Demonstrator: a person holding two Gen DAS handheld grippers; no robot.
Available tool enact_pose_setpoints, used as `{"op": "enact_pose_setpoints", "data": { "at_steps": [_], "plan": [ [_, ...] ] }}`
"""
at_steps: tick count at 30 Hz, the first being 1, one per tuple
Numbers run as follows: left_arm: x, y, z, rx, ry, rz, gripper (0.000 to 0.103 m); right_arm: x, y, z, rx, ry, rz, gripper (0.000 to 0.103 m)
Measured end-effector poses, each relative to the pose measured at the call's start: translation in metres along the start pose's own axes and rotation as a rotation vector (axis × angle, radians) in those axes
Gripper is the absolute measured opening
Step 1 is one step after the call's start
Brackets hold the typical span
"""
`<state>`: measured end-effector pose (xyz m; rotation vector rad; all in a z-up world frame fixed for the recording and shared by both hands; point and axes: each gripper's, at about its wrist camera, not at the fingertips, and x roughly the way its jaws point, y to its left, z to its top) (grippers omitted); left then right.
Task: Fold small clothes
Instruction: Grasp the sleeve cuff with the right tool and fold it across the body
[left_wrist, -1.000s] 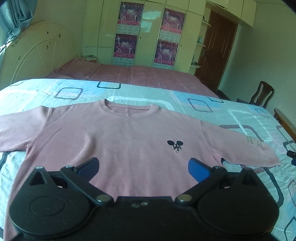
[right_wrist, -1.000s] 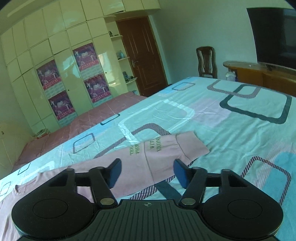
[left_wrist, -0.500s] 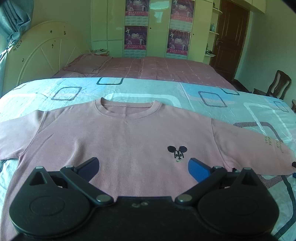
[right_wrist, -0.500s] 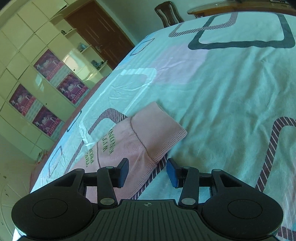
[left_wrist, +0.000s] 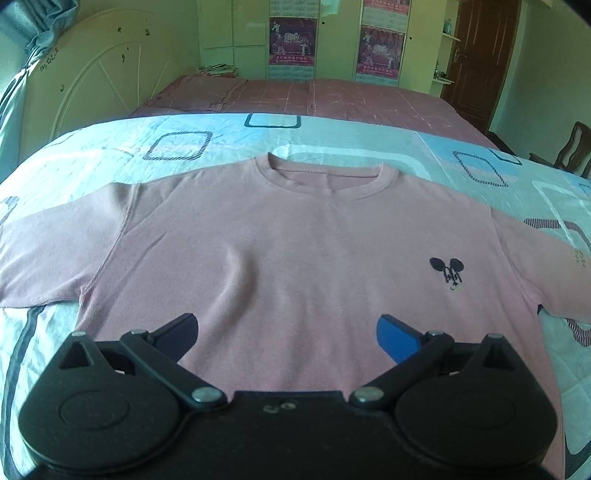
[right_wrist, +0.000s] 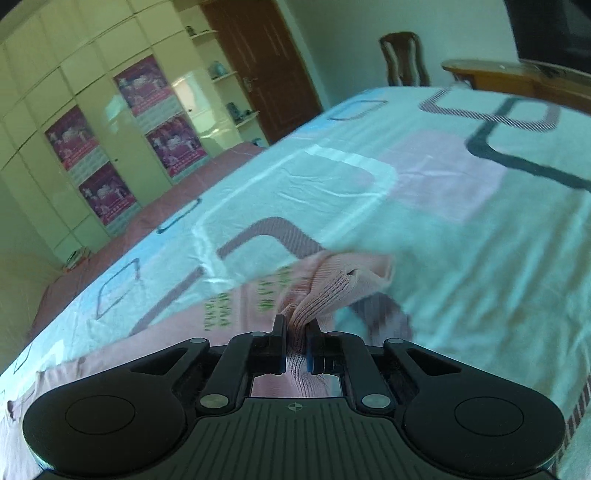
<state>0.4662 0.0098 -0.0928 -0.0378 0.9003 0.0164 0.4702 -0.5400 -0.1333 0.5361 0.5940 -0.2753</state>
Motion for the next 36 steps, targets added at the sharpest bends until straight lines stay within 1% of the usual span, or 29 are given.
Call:
{"op": "enact_pose_setpoints", "data": {
  "at_steps": [1, 3, 6, 8, 9, 12, 14, 16, 17, 18, 19, 20, 21, 22, 23, 25, 26, 27, 28, 29, 30, 31, 32, 33, 34, 35, 36],
  "plan": [
    [0.002, 0.011, -0.001, -0.019, 0.002, -0.016, 0.102, -0.004, 0.02, -0.003, -0.031, -0.005, 0.029, 0.009],
    [0.009, 0.032, -0.002, -0.041, 0.008, -0.034, 0.101, -0.009, 0.074, -0.016, -0.108, 0.001, 0.106, 0.009],
    [0.015, 0.062, -0.001, -0.069, 0.019, -0.101, 0.101, -0.014, 0.159, -0.046, -0.233, 0.026, 0.219, 0.009],
    [0.014, 0.08, -0.001, -0.08, 0.014, -0.15, 0.101, -0.017, 0.213, -0.072, -0.314, 0.054, 0.295, 0.009],
    [0.012, 0.088, -0.001, -0.081, 0.003, -0.16, 0.101, -0.014, 0.245, -0.091, -0.362, 0.08, 0.341, 0.009],
    [0.005, 0.107, -0.001, -0.073, -0.02, -0.167, 0.101, -0.008, 0.318, -0.148, -0.487, 0.16, 0.439, 0.007],
    [0.002, 0.118, -0.002, -0.063, -0.03, -0.173, 0.101, -0.003, 0.353, -0.185, -0.549, 0.217, 0.471, 0.006],
    [0.0, 0.126, -0.002, -0.063, -0.036, -0.178, 0.101, 0.009, 0.38, -0.218, -0.599, 0.282, 0.48, 0.006],
    [0.0, 0.129, -0.002, -0.066, -0.039, -0.193, 0.101, 0.012, 0.387, -0.232, -0.614, 0.305, 0.481, 0.006],
    [0.0, 0.132, -0.003, -0.071, -0.043, -0.205, 0.101, 0.02, 0.393, -0.245, -0.643, 0.331, 0.46, 0.007],
    [0.0, 0.134, -0.003, -0.075, -0.044, -0.216, 0.101, 0.023, 0.394, -0.253, -0.673, 0.331, 0.435, 0.007],
    [0.001, 0.135, -0.002, -0.079, -0.046, -0.242, 0.101, 0.02, 0.393, -0.257, -0.684, 0.298, 0.427, 0.007],
    [0.003, 0.134, -0.002, -0.085, -0.048, -0.268, 0.101, 0.017, 0.393, -0.258, -0.686, 0.285, 0.422, 0.008],
    [0.005, 0.13, -0.001, -0.087, -0.046, -0.288, 0.101, 0.013, 0.39, -0.255, -0.678, 0.278, 0.421, 0.017],
    [0.011, 0.126, 0.0, -0.083, -0.043, -0.319, 0.101, 0.006, 0.382, -0.249, -0.667, 0.256, 0.407, 0.046],
    [0.022, 0.111, 0.003, -0.075, -0.045, -0.368, 0.101, -0.009, 0.366, -0.24, -0.653, 0.176, 0.379, 0.08],
    [0.029, 0.102, 0.005, -0.07, -0.046, -0.398, 0.1, -0.018, 0.354, -0.231, -0.644, 0.16, 0.374, 0.08],
    [0.037, 0.093, 0.008, -0.069, -0.04, -0.427, 0.1, -0.023, 0.342, -0.223, -0.63, 0.163, 0.362, 0.08],
    [0.044, 0.084, 0.01, -0.074, -0.029, -0.451, 0.1, -0.025, 0.332, -0.217, -0.614, 0.164, 0.351, 0.076],
    [0.054, 0.075, 0.012, -0.078, -0.016, -0.478, 0.099, -0.027, 0.32, -0.211, -0.6, 0.168, 0.334, 0.062],
    [0.062, 0.066, 0.015, -0.08, -0.004, -0.486, 0.096, -0.028, 0.307, -0.205, -0.585, 0.175, 0.306, 0.055],
    [0.069, 0.059, 0.018, -0.081, 0.012, -0.496, 0.091, -0.029, 0.293, -0.198, -0.568, 0.183, 0.276, 0.045],
    [0.076, 0.051, 0.022, -0.077, 0.032, -0.509, 0.065, -0.029, 0.279, -0.192, -0.544, 0.193, 0.253, 0.038],
    [0.083, 0.043, 0.025, -0.062, 0.056, -0.503, 0.035, -0.03, 0.265, -0.185, -0.513, 0.203, 0.236, 0.037],
    [0.09, 0.034, 0.028, -0.043, 0.082, -0.472, 0.032, -0.03, 0.252, -0.181, -0.489, 0.21, 0.219, 0.036],
    [0.097, 0.027, 0.029, -0.03, 0.104, -0.451, 0.033, -0.029, 0.241, -0.178, -0.474, 0.22, 0.206, 0.036],
    [0.103, 0.023, 0.031, -0.029, 0.116, -0.452, 0.03, -0.029, 0.232, -0.175, -0.462, 0.231, 0.195, 0.036]
  ]
}}
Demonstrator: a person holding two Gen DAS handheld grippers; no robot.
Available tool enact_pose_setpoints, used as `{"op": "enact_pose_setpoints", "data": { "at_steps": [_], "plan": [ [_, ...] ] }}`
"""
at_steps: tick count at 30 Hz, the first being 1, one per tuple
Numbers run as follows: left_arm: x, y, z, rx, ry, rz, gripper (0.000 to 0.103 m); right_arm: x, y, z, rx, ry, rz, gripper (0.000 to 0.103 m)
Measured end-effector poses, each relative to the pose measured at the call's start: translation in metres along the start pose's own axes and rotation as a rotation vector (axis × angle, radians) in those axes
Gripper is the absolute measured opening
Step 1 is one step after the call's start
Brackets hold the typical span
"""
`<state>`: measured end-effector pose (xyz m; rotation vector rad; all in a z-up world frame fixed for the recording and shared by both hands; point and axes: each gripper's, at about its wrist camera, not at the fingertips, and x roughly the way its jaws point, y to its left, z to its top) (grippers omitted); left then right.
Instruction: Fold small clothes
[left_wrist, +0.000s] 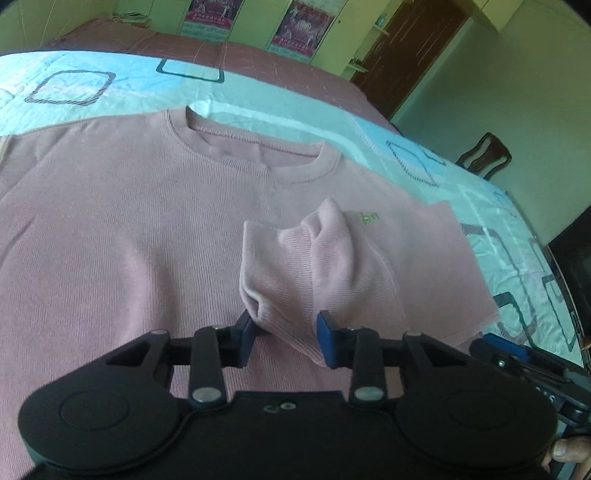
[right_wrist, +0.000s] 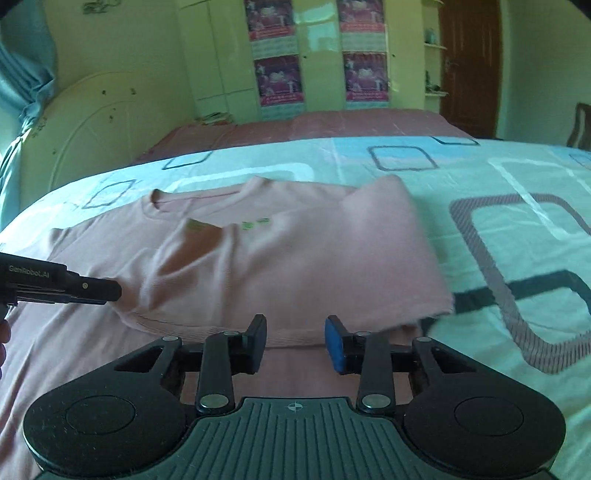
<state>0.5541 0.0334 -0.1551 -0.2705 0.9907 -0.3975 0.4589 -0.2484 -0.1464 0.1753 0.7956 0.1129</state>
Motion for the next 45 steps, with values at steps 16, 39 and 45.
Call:
{"op": "enact_pose_setpoints", "data": {
  "at_steps": [16, 39, 45],
  "plan": [
    [-0.043, 0.047, 0.005, 0.002, -0.154, 0.162, 0.005, 0.021, -0.063, 0.002, 0.151, -0.013, -0.085, 0.036],
    [-0.044, 0.053, -0.005, 0.008, -0.199, 0.163, 0.061, -0.009, -0.08, 0.021, 0.043, -0.058, 0.017, 0.038],
    [-0.028, 0.071, 0.016, -0.001, -0.18, 0.148, 0.041, 0.035, -0.096, 0.082, 0.188, -0.072, 0.069, 0.037]
  ]
}}
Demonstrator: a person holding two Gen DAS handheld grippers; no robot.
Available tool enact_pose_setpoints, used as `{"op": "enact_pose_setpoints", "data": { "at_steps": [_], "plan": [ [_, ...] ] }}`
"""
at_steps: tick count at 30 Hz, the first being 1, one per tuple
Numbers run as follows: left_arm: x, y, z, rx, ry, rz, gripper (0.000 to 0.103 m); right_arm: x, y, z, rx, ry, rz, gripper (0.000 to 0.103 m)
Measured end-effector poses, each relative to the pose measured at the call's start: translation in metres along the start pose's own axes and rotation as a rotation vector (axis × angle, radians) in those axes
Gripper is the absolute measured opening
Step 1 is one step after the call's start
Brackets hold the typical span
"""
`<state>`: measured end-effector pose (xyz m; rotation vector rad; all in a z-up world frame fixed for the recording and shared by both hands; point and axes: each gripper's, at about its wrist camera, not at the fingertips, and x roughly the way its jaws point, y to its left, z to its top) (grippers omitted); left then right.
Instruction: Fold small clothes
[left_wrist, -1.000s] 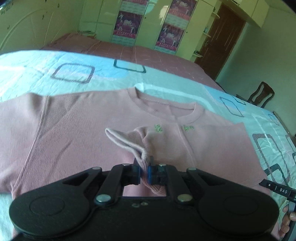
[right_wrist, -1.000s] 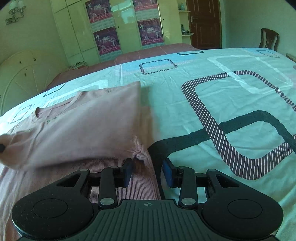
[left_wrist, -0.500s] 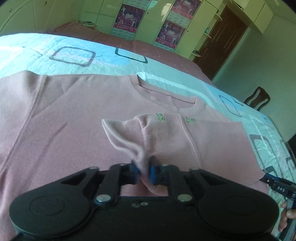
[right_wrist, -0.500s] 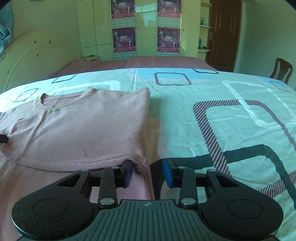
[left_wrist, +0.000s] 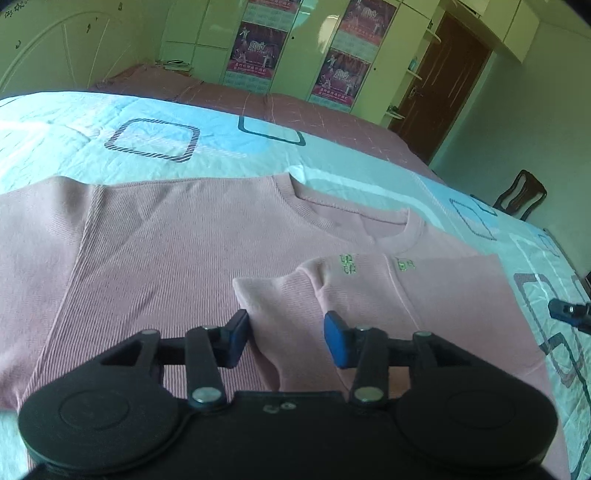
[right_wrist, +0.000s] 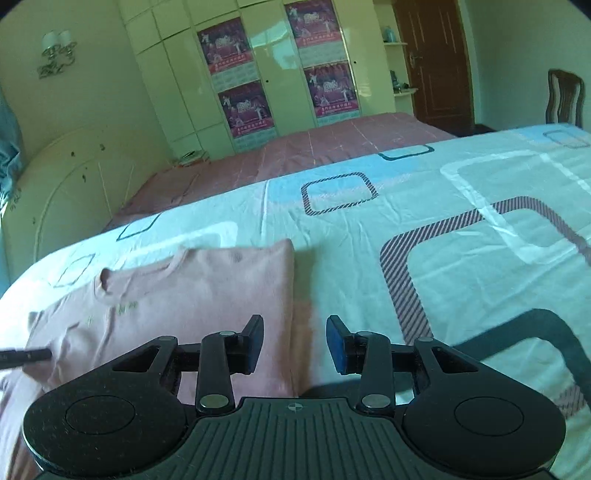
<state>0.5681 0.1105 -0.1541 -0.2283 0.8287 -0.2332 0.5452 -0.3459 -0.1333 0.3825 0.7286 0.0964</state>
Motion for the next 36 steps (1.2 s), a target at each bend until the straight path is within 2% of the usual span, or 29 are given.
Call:
{"op": "enact_pose_setpoints", "data": {
  "at_steps": [4, 5, 6, 7, 8, 10, 11, 12, 13, 16, 18, 19, 20, 21, 23, 25, 27, 28, 29, 30, 31, 32, 33, 36],
  "plan": [
    [0.016, 0.001, 0.01, -0.019, 0.017, -0.009, 0.037, 0.057, -0.008, 0.027, 0.068, 0.054, 0.022, 0.037],
    [0.019, 0.002, 0.012, -0.027, 0.023, -0.017, 0.031, 0.069, -0.011, 0.03, 0.08, 0.073, 0.028, 0.037],
    [0.021, 0.004, 0.012, -0.036, 0.026, -0.032, 0.013, 0.079, -0.013, 0.031, 0.085, 0.091, 0.028, 0.037],
    [0.023, 0.005, 0.012, -0.042, 0.033, -0.049, 0.006, 0.087, -0.014, 0.033, 0.08, 0.104, 0.031, 0.037],
    [0.023, 0.006, 0.011, -0.038, 0.022, -0.054, 0.005, 0.093, -0.014, 0.033, 0.063, 0.115, 0.05, 0.008],
    [0.014, 0.002, 0.009, -0.009, -0.054, -0.058, 0.005, 0.096, -0.01, 0.034, -0.003, 0.115, 0.001, 0.003],
    [0.01, 0.001, 0.007, 0.0, -0.077, -0.043, 0.005, 0.094, -0.013, 0.035, 0.004, 0.091, -0.023, 0.0],
    [0.012, 0.001, 0.006, 0.007, -0.068, -0.01, 0.005, 0.096, -0.018, 0.035, 0.008, 0.079, -0.092, 0.0],
    [0.017, 0.004, 0.004, -0.001, -0.043, 0.006, 0.005, 0.101, -0.024, 0.033, 0.016, 0.092, -0.117, 0.0],
    [0.019, 0.009, 0.002, -0.001, -0.031, -0.011, 0.01, 0.097, -0.024, 0.036, 0.0, 0.081, -0.104, 0.0],
    [0.011, 0.011, 0.006, -0.01, -0.037, 0.016, 0.027, 0.081, -0.012, 0.039, -0.038, 0.017, -0.088, 0.0],
    [0.005, 0.008, 0.007, 0.005, -0.058, 0.048, 0.03, 0.075, -0.004, 0.039, -0.069, 0.002, -0.074, 0.0],
    [-0.002, 0.0, 0.008, 0.044, -0.089, 0.071, 0.036, 0.07, 0.008, 0.038, -0.113, -0.007, -0.053, 0.0],
    [-0.005, -0.01, 0.009, 0.077, -0.098, 0.064, 0.037, 0.07, 0.022, 0.035, -0.166, -0.005, -0.023, 0.0],
    [0.002, -0.037, 0.011, 0.159, -0.071, 0.01, 0.04, 0.078, 0.047, 0.026, -0.242, 0.041, 0.032, 0.0],
    [0.017, -0.064, 0.01, 0.244, -0.027, -0.012, 0.049, 0.096, 0.071, 0.014, -0.302, 0.113, 0.077, 0.004],
    [0.029, -0.083, 0.007, 0.306, -0.019, -0.007, 0.061, 0.101, 0.085, 0.003, -0.379, 0.101, 0.07, 0.038],
    [0.033, -0.084, 0.006, 0.316, -0.025, 0.014, 0.063, 0.102, 0.085, 0.0, -0.406, 0.086, 0.047, 0.066],
    [0.035, -0.079, 0.007, 0.305, -0.026, 0.038, 0.061, 0.105, 0.078, 0.002, -0.407, 0.08, -0.014, 0.066],
    [0.038, -0.068, 0.006, 0.28, -0.019, 0.05, 0.056, 0.11, 0.066, 0.005, -0.379, 0.102, -0.096, 0.062],
    [0.038, -0.057, 0.007, 0.263, -0.018, 0.055, 0.049, 0.113, 0.046, 0.01, -0.325, 0.112, -0.131, 0.048],
    [0.037, -0.047, 0.007, 0.259, -0.026, 0.043, 0.041, 0.112, 0.029, 0.016, -0.256, 0.123, -0.117, 0.048],
    [0.036, -0.044, 0.006, 0.267, -0.025, 0.035, 0.041, 0.11, 0.019, 0.02, -0.222, 0.133, -0.097, 0.048],
    [0.034, -0.06, 0.006, 0.334, -0.016, 0.081, 0.04, 0.102, 0.024, 0.023, -0.276, 0.131, -0.115, 0.044]
  ]
}}
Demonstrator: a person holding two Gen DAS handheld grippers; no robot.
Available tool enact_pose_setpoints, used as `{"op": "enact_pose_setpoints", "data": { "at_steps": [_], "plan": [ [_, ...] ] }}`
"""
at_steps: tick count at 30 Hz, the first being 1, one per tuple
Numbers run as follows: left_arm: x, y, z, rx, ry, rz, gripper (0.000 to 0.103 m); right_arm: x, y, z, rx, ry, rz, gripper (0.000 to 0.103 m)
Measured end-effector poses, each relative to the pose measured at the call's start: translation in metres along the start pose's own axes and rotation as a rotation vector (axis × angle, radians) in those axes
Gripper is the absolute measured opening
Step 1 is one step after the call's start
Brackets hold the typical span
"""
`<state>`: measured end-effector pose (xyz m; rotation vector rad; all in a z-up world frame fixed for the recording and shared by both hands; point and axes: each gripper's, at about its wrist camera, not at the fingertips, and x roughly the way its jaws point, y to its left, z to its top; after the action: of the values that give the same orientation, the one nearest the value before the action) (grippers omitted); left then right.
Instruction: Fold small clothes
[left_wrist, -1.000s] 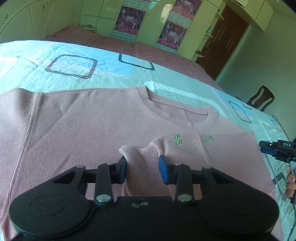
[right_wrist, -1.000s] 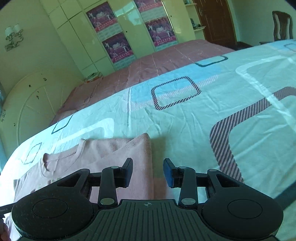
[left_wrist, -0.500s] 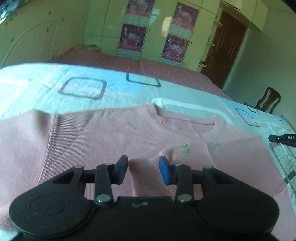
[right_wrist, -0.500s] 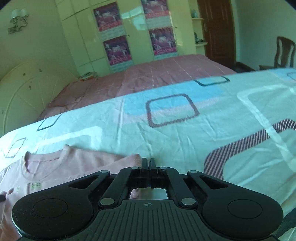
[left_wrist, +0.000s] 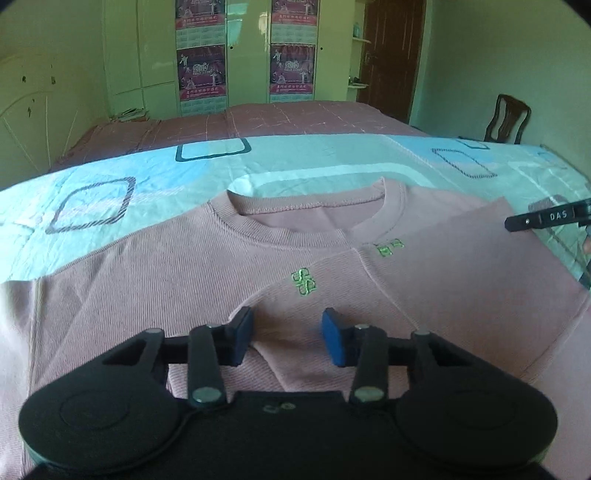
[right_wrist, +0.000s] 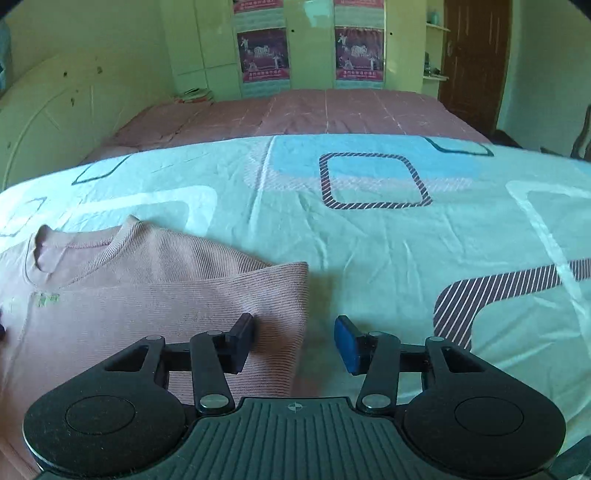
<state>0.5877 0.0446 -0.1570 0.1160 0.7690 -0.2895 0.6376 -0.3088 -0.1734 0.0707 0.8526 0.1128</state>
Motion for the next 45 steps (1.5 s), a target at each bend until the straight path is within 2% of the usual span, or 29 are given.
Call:
{"op": "enact_pose_setpoints", "data": {
  "at_steps": [1, 3, 5, 6, 8, 10, 12, 15, 17, 19, 21, 24, 27, 30, 34, 37, 45],
  "plan": [
    [-0.004, -0.006, 0.002, 0.003, -0.002, -0.008, 0.04, -0.007, 0.001, 0.0, 0.012, -0.011, 0.014, 0.035],
    [-0.015, -0.018, 0.001, 0.023, -0.031, -0.033, 0.042, -0.026, 0.011, -0.005, -0.013, -0.059, 0.039, 0.032],
    [-0.025, -0.033, -0.007, 0.056, -0.044, -0.054, 0.042, -0.042, 0.025, -0.017, -0.063, -0.068, 0.083, 0.018],
    [-0.027, -0.038, -0.012, 0.071, -0.041, -0.049, 0.043, -0.046, 0.031, -0.026, -0.088, -0.055, 0.091, 0.017],
    [-0.025, -0.04, -0.027, 0.084, 0.002, -0.021, 0.044, -0.044, 0.033, -0.046, -0.117, 0.014, 0.032, 0.017],
    [-0.032, -0.032, -0.04, 0.06, -0.022, -0.037, 0.044, -0.052, 0.023, -0.067, -0.092, 0.005, -0.001, 0.017],
    [-0.043, -0.033, -0.044, 0.079, -0.026, -0.035, 0.043, -0.066, 0.016, -0.078, -0.056, 0.007, 0.014, 0.018],
    [-0.054, -0.041, -0.048, 0.104, -0.038, -0.027, 0.043, -0.09, 0.026, -0.086, -0.098, -0.054, -0.012, 0.018],
    [-0.057, -0.043, -0.049, 0.089, -0.038, -0.028, 0.044, -0.103, 0.033, -0.087, -0.079, -0.096, 0.036, 0.018],
    [-0.054, -0.043, -0.052, 0.074, -0.021, -0.022, 0.044, -0.102, 0.042, -0.091, -0.103, -0.061, 0.068, 0.018],
    [-0.052, -0.041, -0.051, 0.042, -0.015, -0.024, 0.044, -0.086, 0.044, -0.101, -0.127, 0.021, 0.037, 0.017],
    [-0.056, -0.037, -0.047, 0.008, -0.029, -0.015, 0.042, -0.089, 0.041, -0.1, -0.119, 0.012, 0.048, 0.017],
    [-0.063, -0.033, -0.05, -0.015, -0.038, 0.012, 0.042, -0.101, 0.039, -0.097, -0.113, -0.035, 0.05, 0.017],
    [-0.061, -0.03, -0.059, -0.008, -0.008, 0.031, 0.042, -0.091, 0.035, -0.103, -0.101, 0.03, 0.053, 0.017],
    [-0.065, -0.031, -0.056, -0.022, -0.001, 0.06, 0.043, -0.088, 0.034, -0.105, -0.113, 0.03, 0.063, 0.018],
    [-0.066, -0.03, -0.058, -0.044, 0.014, 0.112, 0.044, -0.088, 0.029, -0.107, -0.106, 0.029, 0.079, 0.018],
    [-0.071, -0.013, -0.065, -0.156, 0.047, 0.177, 0.048, -0.088, 0.024, -0.107, -0.089, 0.023, 0.115, 0.018]
  ]
}}
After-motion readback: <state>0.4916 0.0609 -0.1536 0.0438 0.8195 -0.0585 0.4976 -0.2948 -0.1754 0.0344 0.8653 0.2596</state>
